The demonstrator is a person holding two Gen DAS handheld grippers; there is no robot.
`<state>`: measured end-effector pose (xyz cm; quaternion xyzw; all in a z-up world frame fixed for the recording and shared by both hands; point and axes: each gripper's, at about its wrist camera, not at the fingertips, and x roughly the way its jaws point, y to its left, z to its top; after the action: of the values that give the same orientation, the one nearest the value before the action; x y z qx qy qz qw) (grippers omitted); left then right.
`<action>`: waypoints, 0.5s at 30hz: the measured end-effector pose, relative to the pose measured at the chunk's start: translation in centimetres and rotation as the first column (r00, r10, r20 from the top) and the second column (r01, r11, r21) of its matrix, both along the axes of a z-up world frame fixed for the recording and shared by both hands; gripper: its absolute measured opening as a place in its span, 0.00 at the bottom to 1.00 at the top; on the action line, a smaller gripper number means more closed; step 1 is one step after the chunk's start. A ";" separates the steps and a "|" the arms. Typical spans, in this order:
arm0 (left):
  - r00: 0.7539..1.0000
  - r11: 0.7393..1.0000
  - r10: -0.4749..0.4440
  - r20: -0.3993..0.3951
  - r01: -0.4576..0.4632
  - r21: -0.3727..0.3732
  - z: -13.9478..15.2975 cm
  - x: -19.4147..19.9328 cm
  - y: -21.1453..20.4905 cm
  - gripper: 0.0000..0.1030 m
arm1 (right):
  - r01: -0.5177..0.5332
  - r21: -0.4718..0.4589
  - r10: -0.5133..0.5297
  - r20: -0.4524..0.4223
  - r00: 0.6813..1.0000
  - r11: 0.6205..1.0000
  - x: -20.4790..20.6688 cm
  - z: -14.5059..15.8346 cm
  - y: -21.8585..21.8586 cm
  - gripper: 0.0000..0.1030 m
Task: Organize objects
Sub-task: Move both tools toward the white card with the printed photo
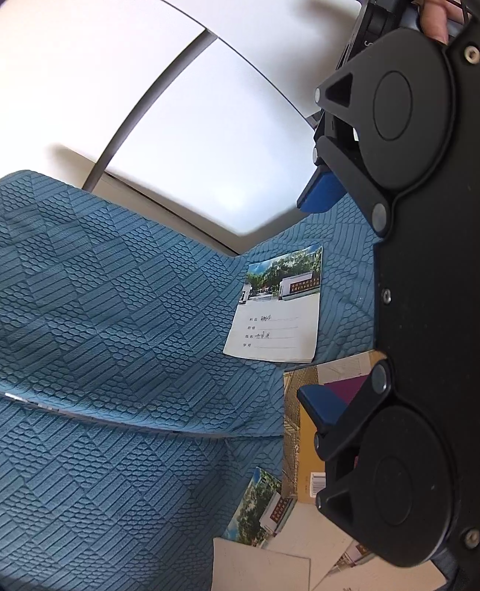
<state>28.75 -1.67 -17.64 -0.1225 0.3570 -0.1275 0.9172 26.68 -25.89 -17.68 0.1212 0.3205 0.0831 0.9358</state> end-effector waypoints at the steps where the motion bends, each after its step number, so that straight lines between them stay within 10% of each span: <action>1: 1.000 1.000 -0.003 -0.006 0.003 0.002 -0.4 0.7 -0.1 0.96 | 0.002 0.003 -0.002 -0.004 1.000 1.000 0.5 -0.3 -0.1 0.85; 15: 0.994 0.999 -0.042 -0.098 0.044 0.018 -6.0 10.2 -1.4 0.91 | 0.001 0.010 -0.001 -0.068 0.998 1.000 8.3 -5.6 -1.8 0.85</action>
<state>38.91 -3.12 -23.68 -0.1116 0.4051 -0.1376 0.8970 35.01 -27.68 -23.29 0.1289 0.3518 0.0801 0.9237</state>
